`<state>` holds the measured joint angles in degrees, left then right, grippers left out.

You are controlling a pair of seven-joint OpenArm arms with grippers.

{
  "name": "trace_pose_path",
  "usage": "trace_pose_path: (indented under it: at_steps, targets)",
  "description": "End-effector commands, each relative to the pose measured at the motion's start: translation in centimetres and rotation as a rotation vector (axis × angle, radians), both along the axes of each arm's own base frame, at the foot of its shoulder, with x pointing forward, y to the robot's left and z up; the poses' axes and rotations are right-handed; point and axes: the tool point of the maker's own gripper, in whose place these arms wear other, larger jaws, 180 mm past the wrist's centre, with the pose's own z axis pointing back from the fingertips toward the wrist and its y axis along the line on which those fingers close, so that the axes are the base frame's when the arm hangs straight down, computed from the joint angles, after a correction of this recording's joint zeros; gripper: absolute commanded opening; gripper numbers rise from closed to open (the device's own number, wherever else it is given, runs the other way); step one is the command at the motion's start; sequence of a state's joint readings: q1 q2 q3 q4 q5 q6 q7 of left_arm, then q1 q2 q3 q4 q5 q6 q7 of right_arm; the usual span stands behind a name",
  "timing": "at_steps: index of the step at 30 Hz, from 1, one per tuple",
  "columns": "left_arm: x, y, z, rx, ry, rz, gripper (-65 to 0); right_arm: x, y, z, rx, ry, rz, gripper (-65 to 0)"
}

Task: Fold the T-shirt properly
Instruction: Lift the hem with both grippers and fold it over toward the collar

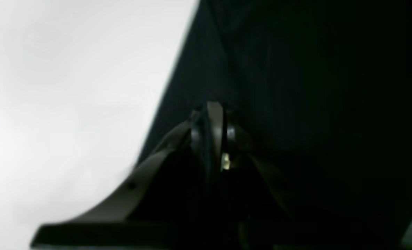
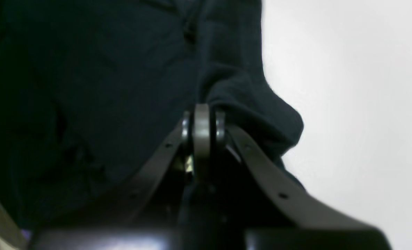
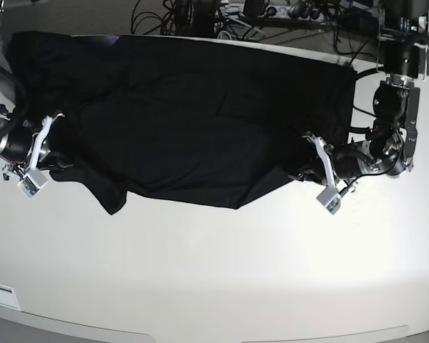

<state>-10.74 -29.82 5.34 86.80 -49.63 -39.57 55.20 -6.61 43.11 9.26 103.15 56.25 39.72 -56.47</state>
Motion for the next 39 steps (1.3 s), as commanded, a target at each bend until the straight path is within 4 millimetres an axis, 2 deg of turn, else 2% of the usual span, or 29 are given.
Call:
trace_pose_path:
  at_steps: [1,5,11,14,17,23,30,39]
  targets:
    - [0.5,0.3,1.8,-0.016,-0.051,-0.011,-65.0,0.3,-0.7,1.5,-0.025,-0.034,0.008,-65.0]
    - [-1.1,1.8,2.1,0.004,-0.031,-0.028,-65.0,-1.1,-1.6,1.2,-0.020,0.008,-0.017,-65.0]
    - [-1.4,4.1,3.9,0.049,-0.047,-0.042,-65.0,-2.6,-3.1,1.9,0.031,0.048,-0.071,-65.0]
    - [-1.5,5.0,4.7,0.050,-0.044,-0.043,-65.0,-2.8,-4.0,2.8,0.039,0.049,-0.096,-65.0]
    - [-1.6,5.7,5.0,0.065,-0.041,-0.040,-65.0,-2.9,-3.9,4.2,0.104,0.039,-0.095,-65.0]
    - [-2.2,5.4,5.7,0.009,-0.004,-0.052,-65.0,-4.3,-2.7,4.3,0.168,0.104,-0.048,-65.0]
    - [-3.6,5.3,6.3,-0.032,0.072,-0.081,-65.0,-6.2,-2.7,2.5,0.163,0.178,-0.058,-65.0]
    - [-4.1,5.9,7.1,-0.017,0.111,-0.106,-65.0,-6.3,-4.0,1.5,0.082,0.192,-0.086,-65.0]
